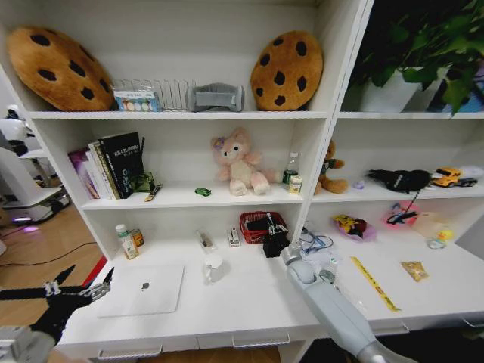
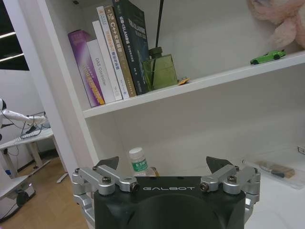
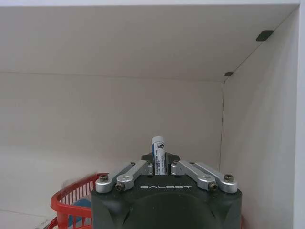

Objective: Organize the objects on the table.

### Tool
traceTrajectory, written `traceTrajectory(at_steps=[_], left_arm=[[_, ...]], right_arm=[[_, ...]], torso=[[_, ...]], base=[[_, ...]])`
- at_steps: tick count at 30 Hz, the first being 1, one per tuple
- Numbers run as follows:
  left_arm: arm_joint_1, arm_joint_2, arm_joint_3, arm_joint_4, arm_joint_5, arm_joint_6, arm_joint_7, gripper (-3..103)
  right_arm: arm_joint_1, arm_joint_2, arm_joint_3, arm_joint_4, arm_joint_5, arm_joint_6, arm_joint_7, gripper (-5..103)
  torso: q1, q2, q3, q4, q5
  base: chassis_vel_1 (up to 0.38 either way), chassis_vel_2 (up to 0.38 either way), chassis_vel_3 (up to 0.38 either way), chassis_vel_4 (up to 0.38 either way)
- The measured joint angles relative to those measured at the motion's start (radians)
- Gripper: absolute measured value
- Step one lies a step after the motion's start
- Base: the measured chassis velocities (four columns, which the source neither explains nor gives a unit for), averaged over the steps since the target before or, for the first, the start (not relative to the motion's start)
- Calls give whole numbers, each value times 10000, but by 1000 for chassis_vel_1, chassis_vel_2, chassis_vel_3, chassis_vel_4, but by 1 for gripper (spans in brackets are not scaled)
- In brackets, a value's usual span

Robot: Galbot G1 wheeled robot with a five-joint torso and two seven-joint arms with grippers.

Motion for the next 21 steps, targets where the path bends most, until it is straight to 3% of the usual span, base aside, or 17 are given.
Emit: traceTrajectory(at_steps=[12,21], left_arm=[[0,0,0,0,0,0,0,100],[0,0,0,0,0,0,0,100]], right_arm=[[159,18,-136,-199,12,211,31,12],[-72,-410,39,226,134,-46,153,49]], torso=[[0,0,0,3,0],[0,0,0,2,0]], base=[[0,0,0,0],[0,0,0,0]])
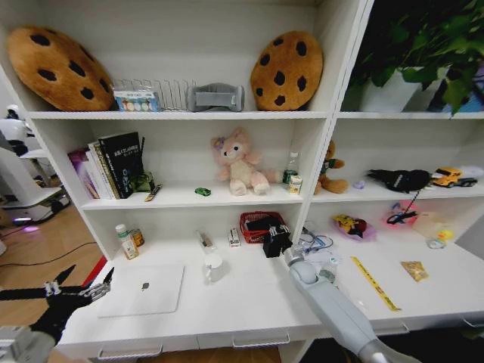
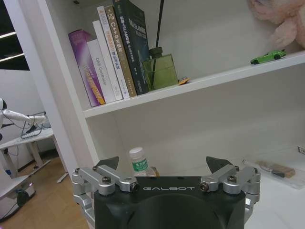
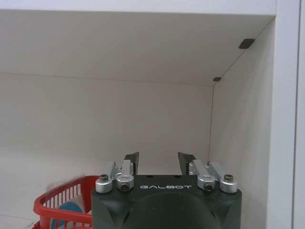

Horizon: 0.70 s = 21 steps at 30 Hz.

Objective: Organize the objects on the table.

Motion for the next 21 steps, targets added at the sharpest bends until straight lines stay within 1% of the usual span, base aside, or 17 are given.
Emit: traceTrajectory(at_steps=[1,3,4,6,7,10,11,12,13,14,15,16,17,18,19,20,21], left_arm=[[1,0,0,0,0,0,0,100],[0,0,0,0,0,-1,0,100],[0,0,0,0,0,-1,0,100],[1,0,0,0,0,-1,0,100],[0,0,0,0,0,0,0,100],[0,0,0,0,0,0,0,100],[0,1,0,0,0,0,0,100],[0,0,1,0,0,0,0,100],[0,0,0,0,0,-1,0,100],[1,0,1,0,0,0,0,100],[0,0,0,0,0,0,0,100],[0,0,0,0,0,0,0,100],[1,0,1,0,0,0,0,100],[0,0,1,0,0,0,0,100],[0,0,1,0,0,0,0,100],[0,0,0,0,0,0,0,100],[0,0,0,0,0,-1,0,100]], right_arm=[[-51,-57,14,94,2,-33,39,54],[-84,-98,17,166,6,-50,56,54],[-154,-168,23,309,9,-88,79,65],[-273,-270,29,535,23,-136,93,65],[-354,-338,29,684,29,-156,93,71],[-648,-580,26,1177,90,-219,94,77],[-1340,-1078,-130,2446,621,-916,467,88],[-1743,-1286,-204,3229,883,-1297,988,93],[-1966,-1404,-196,3760,1024,-1496,1306,93],[-2165,-1488,-125,4210,1212,-1693,1546,97],[-2554,-1642,196,4979,1599,-2117,2085,99],[-2554,-1642,196,4979,1599,-2117,2085,99],[-2720,-1709,360,5286,1829,-2393,2370,100],[-3178,-1902,826,5898,2645,-3301,3103,100],[-3178,-1902,826,5898,2645,-3301,3103,100],[-3580,-2092,1173,6209,3468,-3999,3520,100],[-3842,-2230,1405,6312,3920,-4472,3707,100]], torso=[[0,0,0,0,1],[0,0,0,0,1],[0,0,0,0,0],[0,0,0,1,0],[0,0,0,1,0],[0,1,0,1,1],[0,1,-1,-2,-1],[-1,0,0,-3,3],[0,1,-1,-1,2],[-1,0,-1,2,-1],[0,1,-1,1,0],[0,1,-1,1,0],[0,1,0,2,0],[-1,1,-1,1,-3],[-1,1,-1,1,-3],[-1,1,-1,-1,-2],[-1,1,-1,-4,2]], base=[[0,0,0,0],[0,0,0,0],[0,0,0,0],[0,0,0,0],[0,0,0,0],[0,0,0,0],[0,0,0,0],[0,0,0,0],[0,0,0,0],[0,0,0,0],[0,0,0,0],[0,0,0,0],[0,0,0,0],[0,0,0,0],[0,0,0,0],[0,0,0,0],[0,0,0,0]])
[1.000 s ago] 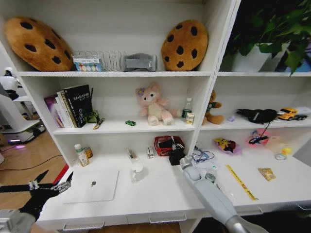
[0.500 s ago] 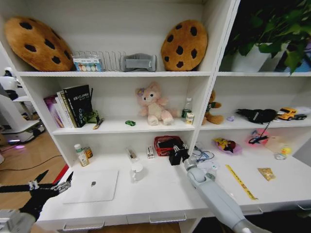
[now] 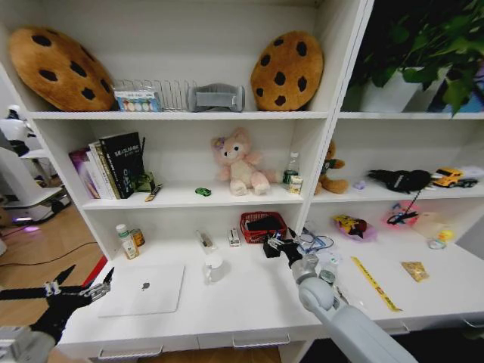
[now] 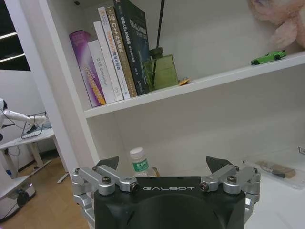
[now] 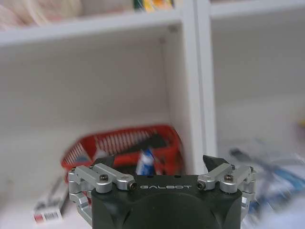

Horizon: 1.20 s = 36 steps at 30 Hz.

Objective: Organize the objects on the table.

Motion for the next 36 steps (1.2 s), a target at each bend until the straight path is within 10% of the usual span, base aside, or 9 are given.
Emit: traceTrajectory(at_steps=[12,36], left_arm=[[0,0,0,0,0,0,0,100],[0,0,0,0,0,0,0,100]], right_arm=[[-251,-99,44,-281,993,-1615,556,100],[-124,-65,6,-736,2058,-2573,1536,88]], torso=[[0,0,1,5,-1],[1,-2,1,4,-3]], base=[[0,0,0,0],[0,0,0,0]])
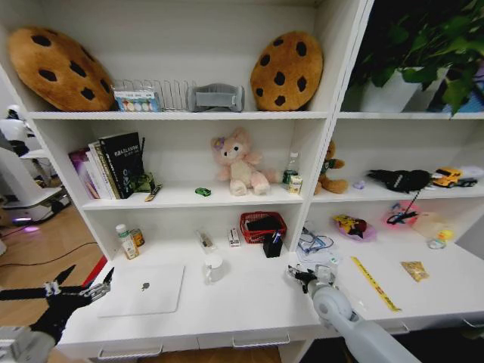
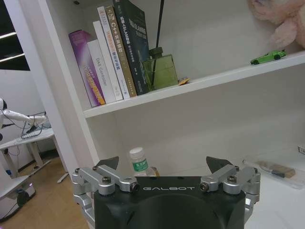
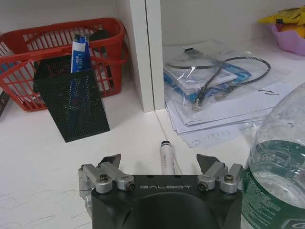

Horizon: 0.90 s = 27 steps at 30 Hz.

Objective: Organize the objects on the table.

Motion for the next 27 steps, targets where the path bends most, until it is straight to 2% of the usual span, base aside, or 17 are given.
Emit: traceTrajectory(at_steps=[4,8,10,11,13,14,17,20,22,23,26,27], left_arm=[[0,0,0,0,0,0,0,100],[0,0,0,0,0,0,0,100],[0,0,0,0,0,0,0,100],[0,0,0,0,0,0,0,100],[0,0,0,0,0,0,0,100],[0,0,0,0,0,0,0,100],[0,0,0,0,0,0,0,100],[0,0,0,-1,0,0,0,100],[0,0,0,0,0,0,0,100],[0,0,0,0,0,0,0,100],[0,0,0,0,0,0,0,100],[0,0,0,0,0,0,0,100]], right_arm=[[66,54,-26,-105,60,-9,32,90],[122,84,-62,-135,299,-63,118,85],[180,102,-96,-173,547,-93,206,74],[180,102,-96,-173,547,-93,206,74],[242,132,-129,-246,763,-116,228,63],[242,132,-129,-246,763,-116,228,63],[256,145,-148,-265,865,-118,229,47],[256,150,-154,-279,883,-118,237,41],[258,171,-159,-303,886,-118,325,31],[258,171,-159,-303,886,-118,325,31],[261,155,-166,-302,934,-118,367,15],[261,155,-166,-302,934,-118,367,15]], torso=[[0,0,0,0,1],[1,0,0,0,0],[1,0,0,0,0],[1,0,0,0,0],[2,0,0,1,1],[2,0,0,1,1],[1,0,0,0,0],[1,0,0,0,0],[1,0,0,0,0],[1,0,0,0,0],[1,0,0,0,0],[1,0,0,0,0]], base=[[0,0,0,0],[0,0,0,0],[0,0,0,0],[0,0,0,0],[0,0,0,0],[0,0,0,0],[0,0,0,0],[0,0,0,0],[0,0,0,0],[0,0,0,0],[0,0,0,0],[0,0,0,0]])
